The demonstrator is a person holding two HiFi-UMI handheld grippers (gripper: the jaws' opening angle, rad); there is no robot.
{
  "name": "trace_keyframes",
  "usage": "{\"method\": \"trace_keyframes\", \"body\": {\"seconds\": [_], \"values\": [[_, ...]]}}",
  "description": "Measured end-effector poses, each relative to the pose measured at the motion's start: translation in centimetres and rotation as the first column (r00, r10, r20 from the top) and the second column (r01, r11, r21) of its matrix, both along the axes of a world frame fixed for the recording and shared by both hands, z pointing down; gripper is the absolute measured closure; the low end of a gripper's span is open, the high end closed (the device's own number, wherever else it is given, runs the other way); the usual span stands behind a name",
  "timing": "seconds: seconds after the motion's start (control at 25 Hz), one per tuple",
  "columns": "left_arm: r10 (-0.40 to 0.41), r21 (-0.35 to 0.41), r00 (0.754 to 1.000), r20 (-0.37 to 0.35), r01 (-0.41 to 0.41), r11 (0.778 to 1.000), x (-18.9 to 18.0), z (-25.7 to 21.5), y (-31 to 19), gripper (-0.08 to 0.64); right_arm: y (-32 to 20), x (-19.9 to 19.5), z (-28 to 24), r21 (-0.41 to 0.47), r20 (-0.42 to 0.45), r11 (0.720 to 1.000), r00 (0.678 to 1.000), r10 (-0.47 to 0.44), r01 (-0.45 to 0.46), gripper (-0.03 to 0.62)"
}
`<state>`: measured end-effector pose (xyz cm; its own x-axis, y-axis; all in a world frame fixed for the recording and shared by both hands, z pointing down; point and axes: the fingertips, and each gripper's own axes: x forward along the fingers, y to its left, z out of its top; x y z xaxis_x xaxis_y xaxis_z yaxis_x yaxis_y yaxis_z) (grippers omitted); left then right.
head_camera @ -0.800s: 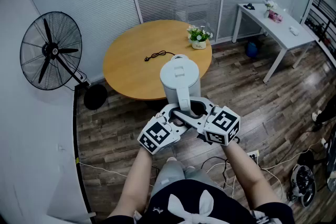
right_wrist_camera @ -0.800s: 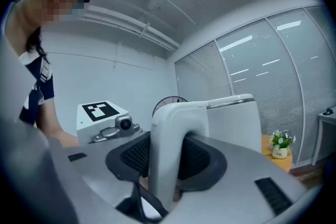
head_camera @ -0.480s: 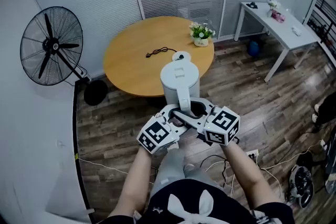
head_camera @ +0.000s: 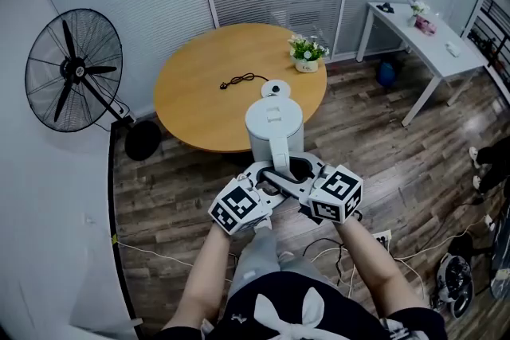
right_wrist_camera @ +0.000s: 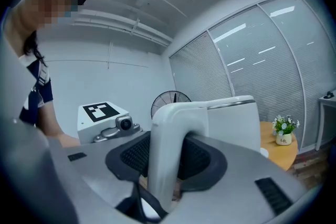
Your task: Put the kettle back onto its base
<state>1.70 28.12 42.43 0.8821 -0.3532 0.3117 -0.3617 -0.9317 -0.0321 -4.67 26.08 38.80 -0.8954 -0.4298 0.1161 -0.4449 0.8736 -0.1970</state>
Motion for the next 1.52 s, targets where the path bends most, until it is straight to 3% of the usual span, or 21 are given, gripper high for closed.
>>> {"method": "trace_keyframes", "body": {"seconds": [0.48,0.88,1.24,1.52], "values": [[0.041,-0.014,0.999,-0.006,-0.041,0.999,-1.0,0.7,-9.4,0.350,-9.7,-0.9,0.8,-0.020,-0.009,0.999,0.999,0.033,-0.034,0.420],[0.091,0.022,0.996,-0.004,-0.091,0.996,-3.6,-0.3,-19.3,0.350,-19.9,-3.4,-0.3,0.006,-0.015,0.997,0.997,0.079,-0.079,0.419],[0.138,0.041,0.990,-0.010,-0.138,0.990,-3.7,-0.7,-25.2,0.350,-25.9,-3.4,-0.7,0.020,-0.017,0.992,0.992,0.125,-0.125,0.420],[0.127,0.065,0.992,-0.011,-0.126,0.990,-2.3,-1.4,-29.0,0.348,-29.6,-2.0,-1.3,0.041,-0.013,0.993,0.993,0.114,-0.113,0.419]]}}
